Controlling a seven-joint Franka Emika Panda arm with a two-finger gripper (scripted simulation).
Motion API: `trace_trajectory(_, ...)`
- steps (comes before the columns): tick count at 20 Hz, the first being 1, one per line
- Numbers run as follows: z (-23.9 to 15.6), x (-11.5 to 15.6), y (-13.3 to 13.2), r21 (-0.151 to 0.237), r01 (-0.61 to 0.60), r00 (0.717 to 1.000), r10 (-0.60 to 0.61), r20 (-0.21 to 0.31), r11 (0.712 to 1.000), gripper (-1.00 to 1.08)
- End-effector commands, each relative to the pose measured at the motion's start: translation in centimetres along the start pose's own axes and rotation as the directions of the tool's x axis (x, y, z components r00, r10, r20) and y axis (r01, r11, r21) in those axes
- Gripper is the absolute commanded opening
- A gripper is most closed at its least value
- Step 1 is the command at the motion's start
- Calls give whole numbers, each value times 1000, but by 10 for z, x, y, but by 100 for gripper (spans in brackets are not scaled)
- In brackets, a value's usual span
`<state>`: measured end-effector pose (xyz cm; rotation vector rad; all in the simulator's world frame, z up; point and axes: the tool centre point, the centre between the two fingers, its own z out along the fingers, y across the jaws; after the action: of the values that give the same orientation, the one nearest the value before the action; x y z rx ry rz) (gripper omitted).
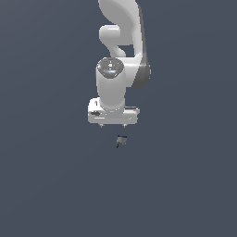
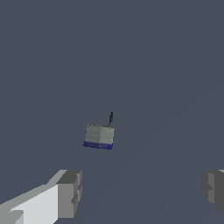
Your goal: Pick up the object and move it to a goal position.
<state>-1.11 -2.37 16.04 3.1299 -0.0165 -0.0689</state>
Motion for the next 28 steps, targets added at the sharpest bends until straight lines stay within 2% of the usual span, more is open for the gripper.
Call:
trace_trajectory(1, 0, 0, 0, 0, 0, 1000, 0, 0, 1000, 100)
trace_trajectory(10, 0, -1, 16, -33, 33, 999, -33, 5, 999, 100)
trace_trajectory(14, -1, -1, 17, -34, 35, 999, -35, 5, 999, 100)
trace_trajectory(21, 16, 3, 6, -25, 3, 1000, -3, -5, 1000, 100)
trace_trajectory(28, 58, 10, -19, -4, -77, 997, 76, -26, 997, 100)
